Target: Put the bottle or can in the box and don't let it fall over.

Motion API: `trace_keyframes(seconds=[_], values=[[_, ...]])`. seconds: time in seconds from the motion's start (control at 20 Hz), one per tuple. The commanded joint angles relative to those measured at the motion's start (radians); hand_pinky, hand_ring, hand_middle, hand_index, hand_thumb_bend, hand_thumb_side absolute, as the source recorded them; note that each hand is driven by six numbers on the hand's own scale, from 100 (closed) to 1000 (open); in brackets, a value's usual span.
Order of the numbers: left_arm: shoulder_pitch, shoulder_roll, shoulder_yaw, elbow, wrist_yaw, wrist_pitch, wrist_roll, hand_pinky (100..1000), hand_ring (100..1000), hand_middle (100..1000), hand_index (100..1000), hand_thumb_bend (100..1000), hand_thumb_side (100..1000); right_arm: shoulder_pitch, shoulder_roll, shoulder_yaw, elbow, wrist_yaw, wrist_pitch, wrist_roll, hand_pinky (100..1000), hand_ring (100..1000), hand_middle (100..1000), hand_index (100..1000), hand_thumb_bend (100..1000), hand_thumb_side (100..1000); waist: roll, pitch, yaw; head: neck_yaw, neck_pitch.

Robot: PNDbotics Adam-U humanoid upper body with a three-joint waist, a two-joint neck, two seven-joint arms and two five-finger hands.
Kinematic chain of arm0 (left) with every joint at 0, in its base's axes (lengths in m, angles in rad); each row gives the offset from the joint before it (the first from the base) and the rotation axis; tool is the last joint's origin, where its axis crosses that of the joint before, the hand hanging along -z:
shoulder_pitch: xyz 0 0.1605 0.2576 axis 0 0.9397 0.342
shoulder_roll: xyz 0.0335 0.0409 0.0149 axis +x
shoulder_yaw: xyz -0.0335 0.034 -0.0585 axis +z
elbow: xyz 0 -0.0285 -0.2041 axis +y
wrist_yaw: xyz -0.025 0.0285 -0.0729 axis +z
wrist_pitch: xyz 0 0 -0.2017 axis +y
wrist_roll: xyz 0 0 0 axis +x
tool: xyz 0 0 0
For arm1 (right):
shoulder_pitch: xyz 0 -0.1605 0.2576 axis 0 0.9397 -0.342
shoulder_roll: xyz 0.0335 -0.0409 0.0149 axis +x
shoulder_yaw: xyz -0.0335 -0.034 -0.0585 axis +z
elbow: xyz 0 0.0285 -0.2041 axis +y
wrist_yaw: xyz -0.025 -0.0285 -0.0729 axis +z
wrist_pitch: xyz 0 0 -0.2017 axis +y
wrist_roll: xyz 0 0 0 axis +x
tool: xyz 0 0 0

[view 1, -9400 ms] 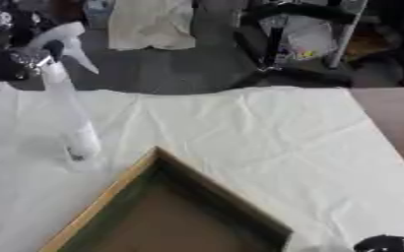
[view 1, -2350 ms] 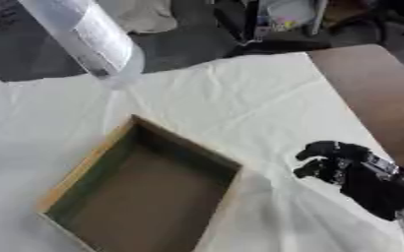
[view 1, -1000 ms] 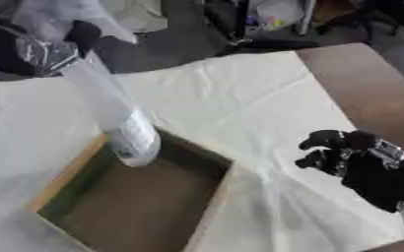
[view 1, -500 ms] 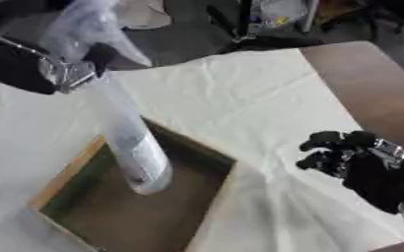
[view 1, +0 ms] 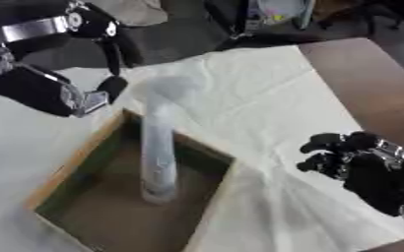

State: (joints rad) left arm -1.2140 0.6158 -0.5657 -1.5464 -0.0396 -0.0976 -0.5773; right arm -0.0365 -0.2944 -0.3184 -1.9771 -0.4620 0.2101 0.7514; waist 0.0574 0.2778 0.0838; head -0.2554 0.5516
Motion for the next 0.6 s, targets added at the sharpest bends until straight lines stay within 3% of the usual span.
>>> trace_keyframes(seconds=[0.05,0.35,0.6], values=[[-0.01,0.009,0.01,0.008,-0.026,-0.014,-0.028,817,674,695,781,100,229,-0.008,-0.005,0.002,-0.023,0.011,0.005,0.001,878,718,770,837,100,866,-0.004,-0.012,0.002,0.002,-0.004],[-0.005,0.011,0.021,0.006,-0.02,-0.022,-0.041,846,725,748,815,100,256,-0.007,-0.007,0.003,-0.023,0.011,0.0,0.003,879,719,770,838,100,856,-0.007,-0.013,0.008,0.004,-0.003],[-0.002,0.02,0.04,-0.012,0.006,-0.013,-0.019,842,712,737,811,100,294,-0.008,-0.012,0.003,-0.023,-0.002,-0.002,0.003,878,718,770,837,100,831,-0.008,-0.019,0.01,0.0,0.0]])
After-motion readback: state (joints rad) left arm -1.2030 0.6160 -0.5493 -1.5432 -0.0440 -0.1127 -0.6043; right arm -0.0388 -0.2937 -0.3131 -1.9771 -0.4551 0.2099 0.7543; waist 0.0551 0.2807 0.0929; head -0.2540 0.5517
